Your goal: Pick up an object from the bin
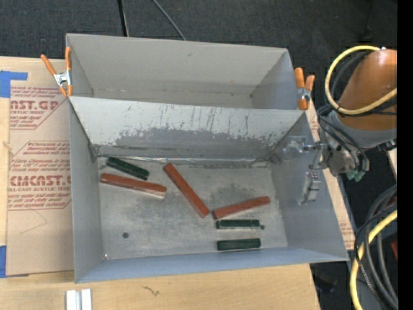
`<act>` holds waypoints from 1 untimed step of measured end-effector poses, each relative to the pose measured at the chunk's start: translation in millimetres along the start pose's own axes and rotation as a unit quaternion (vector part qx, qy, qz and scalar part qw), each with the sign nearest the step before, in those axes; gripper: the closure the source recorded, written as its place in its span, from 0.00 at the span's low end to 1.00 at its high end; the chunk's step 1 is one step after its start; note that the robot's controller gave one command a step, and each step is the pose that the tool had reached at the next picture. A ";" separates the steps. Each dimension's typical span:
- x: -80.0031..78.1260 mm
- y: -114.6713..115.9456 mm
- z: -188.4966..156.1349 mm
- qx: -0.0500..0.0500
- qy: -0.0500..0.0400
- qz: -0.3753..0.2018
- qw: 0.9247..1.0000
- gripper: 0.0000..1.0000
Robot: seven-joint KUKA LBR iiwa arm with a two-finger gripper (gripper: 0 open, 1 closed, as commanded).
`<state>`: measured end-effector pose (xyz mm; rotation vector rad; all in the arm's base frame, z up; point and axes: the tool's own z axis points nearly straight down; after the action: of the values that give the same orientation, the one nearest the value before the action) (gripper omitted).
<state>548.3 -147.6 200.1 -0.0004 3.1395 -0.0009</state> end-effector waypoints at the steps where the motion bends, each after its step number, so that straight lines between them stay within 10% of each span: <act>1: 39.7 91.9 133.0 -0.002 0.003 -0.108 0.994 0.00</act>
Offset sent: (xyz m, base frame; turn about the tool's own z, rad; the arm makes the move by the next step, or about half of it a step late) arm -0.0379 0.0889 -0.1301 -0.2139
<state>508.9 -55.8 66.9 -0.3417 3.1277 0.0046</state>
